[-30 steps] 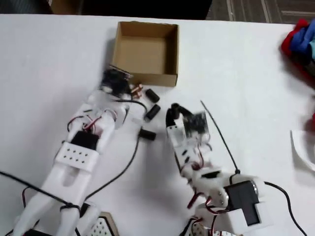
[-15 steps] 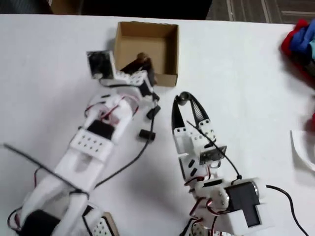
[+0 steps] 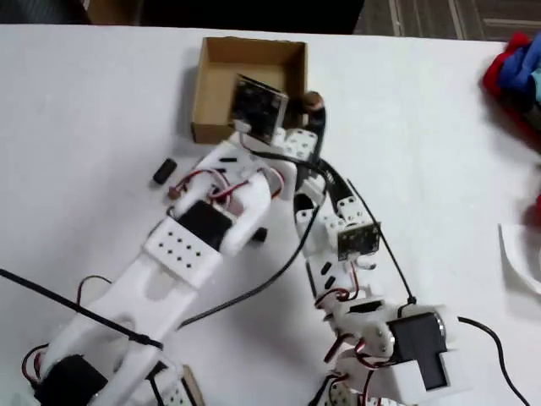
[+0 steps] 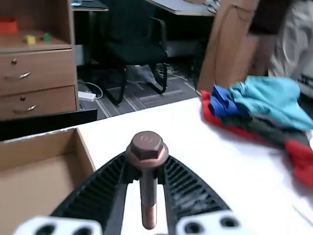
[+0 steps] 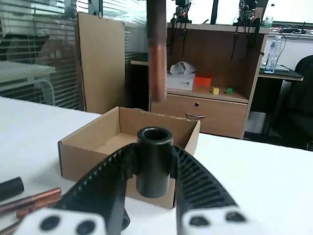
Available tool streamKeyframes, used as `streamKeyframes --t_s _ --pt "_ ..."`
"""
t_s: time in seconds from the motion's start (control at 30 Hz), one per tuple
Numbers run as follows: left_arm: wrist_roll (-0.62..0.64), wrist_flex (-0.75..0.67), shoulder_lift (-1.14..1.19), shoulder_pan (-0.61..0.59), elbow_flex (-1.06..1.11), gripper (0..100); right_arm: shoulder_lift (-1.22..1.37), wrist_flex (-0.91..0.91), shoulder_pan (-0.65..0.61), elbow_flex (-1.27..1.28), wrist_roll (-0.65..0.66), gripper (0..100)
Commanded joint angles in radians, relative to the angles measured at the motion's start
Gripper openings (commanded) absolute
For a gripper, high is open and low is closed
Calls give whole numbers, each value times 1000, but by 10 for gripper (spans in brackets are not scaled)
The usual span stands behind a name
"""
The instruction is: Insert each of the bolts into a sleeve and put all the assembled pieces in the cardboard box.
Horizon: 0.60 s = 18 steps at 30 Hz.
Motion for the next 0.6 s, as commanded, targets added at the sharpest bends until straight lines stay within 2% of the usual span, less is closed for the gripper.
streamKeyframes --t_s 0.0,0.37,0.57 --pt "-34 -5 -6 17 -4 26 -30 2 33 -35 -64 20" --pt "-32 -35 -2 18 5 26 -30 10 24 -35 -68 20" --pt "-31 -60 78 28 -1 26 -30 10 24 -35 -66 20"
